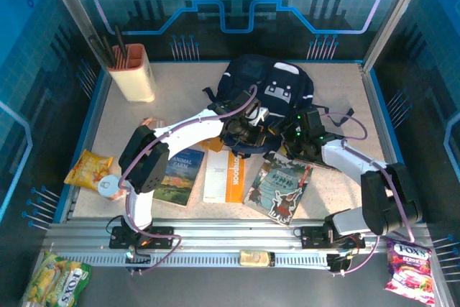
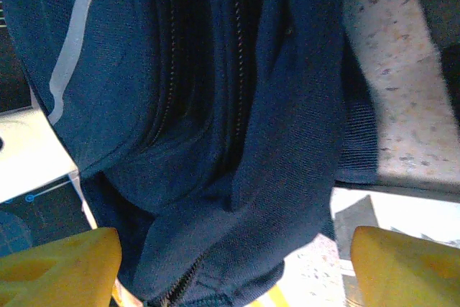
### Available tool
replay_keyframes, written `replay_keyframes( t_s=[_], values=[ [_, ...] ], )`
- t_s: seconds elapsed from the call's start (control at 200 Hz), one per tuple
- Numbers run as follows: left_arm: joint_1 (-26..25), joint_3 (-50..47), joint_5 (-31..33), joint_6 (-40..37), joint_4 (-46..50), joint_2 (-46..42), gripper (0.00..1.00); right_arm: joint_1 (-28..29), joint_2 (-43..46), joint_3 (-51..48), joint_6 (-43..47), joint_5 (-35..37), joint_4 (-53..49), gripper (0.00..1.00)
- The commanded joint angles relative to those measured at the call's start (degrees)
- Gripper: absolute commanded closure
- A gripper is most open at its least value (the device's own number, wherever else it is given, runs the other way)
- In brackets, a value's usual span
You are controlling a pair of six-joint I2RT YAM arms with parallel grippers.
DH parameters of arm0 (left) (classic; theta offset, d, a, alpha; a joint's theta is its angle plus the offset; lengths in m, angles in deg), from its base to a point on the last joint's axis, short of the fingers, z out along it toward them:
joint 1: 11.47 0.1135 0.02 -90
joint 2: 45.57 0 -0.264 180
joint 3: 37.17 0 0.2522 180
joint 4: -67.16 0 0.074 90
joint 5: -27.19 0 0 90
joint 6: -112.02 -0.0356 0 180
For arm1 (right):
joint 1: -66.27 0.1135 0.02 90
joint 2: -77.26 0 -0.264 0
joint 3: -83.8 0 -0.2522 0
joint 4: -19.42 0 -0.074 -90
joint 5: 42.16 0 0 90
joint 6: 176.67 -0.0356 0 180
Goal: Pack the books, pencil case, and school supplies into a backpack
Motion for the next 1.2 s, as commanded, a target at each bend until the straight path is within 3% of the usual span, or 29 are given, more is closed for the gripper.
replay_keyframes(
  t_s=[0.0,0.23,0.34,0.52,0.67,1.196],
  values=[
    [-0.5,1.3,-2.4,0.5,0.8,-0.2,1.00,0.8,-3.4,0.8,-5.3,-1.8,7.4,0.18],
    [-0.5,0.4,-2.6,0.3,0.8,-1.1,1.00,2.0,-8.4,1.7,-6.8,-2.3,8.6,0.23],
    [-0.4,0.6,-2.3,-0.2,1.0,-1.1,1.00,2.0,-9.7,2.0,-5.8,-2.1,8.8,0.36],
    [0.4,0.7,0.5,-3.2,4.6,-2.1,1.00,0.7,-10.3,3.9,-0.8,-1.1,6.9,0.69],
    [3.0,-0.8,2.9,-5.3,7.9,-4.2,1.00,0.3,-9.2,6.6,3.9,1.0,3.8,0.82],
    [13.3,-9.6,9.1,-9.1,9.8,-10.7,1.00,0.0,-2.7,16.2,16.3,6.6,-5.9,0.85]
  ],
)
